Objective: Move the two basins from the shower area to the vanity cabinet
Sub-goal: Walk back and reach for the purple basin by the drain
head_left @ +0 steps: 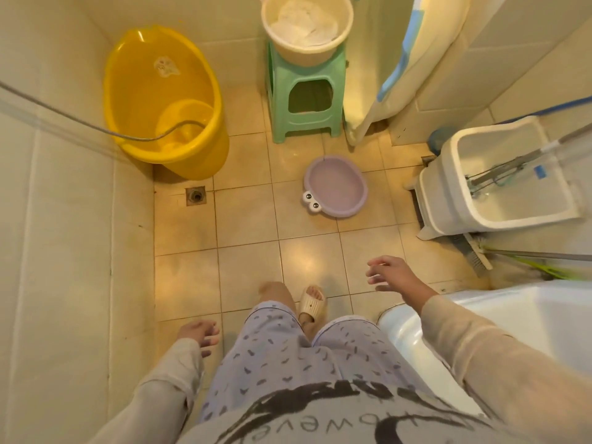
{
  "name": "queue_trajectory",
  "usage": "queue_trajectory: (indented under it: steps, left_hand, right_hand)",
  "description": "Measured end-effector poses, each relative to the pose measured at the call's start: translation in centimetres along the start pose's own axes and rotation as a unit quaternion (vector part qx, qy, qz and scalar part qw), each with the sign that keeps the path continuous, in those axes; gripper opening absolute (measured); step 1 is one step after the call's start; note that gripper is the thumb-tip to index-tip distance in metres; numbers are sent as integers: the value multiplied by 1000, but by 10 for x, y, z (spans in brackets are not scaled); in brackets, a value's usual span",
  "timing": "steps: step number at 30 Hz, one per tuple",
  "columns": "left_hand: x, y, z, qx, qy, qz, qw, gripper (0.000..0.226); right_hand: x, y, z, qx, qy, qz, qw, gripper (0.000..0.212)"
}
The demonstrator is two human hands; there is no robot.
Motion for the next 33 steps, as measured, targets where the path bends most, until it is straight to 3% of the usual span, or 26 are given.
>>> queue_trajectory:
  steps: [10,14,19,25,33]
  left_hand:
    - [-190,30,40,44,87,40,994,34]
    - [-285,24,72,81,141,105,981,36]
    - [-384,21,104,75,217,181,956,32]
    - [-414,42,137,65,312,175,931,29]
    - [-420,93,207,102,373,139,912,11]
  right_hand:
    - [-8,21,-13,-65,90,129,985,20]
    - [-16,19,-15,-83,125,189,970,13]
    - [12,47,-11,-99,183,201,957,12]
    - [37,89,-5,-89,202,207,953,29]
    - [32,169,-25,-73,199,228,950,32]
Point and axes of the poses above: each hand's wrist, its own y-axis towards the middle knuckle, its own z-axis out of the palm, x = y × z, the point moved 7 cm from there along y, towards the middle knuckle, and after that the axes turned 1 degree about -z, right-handed, at the moved point
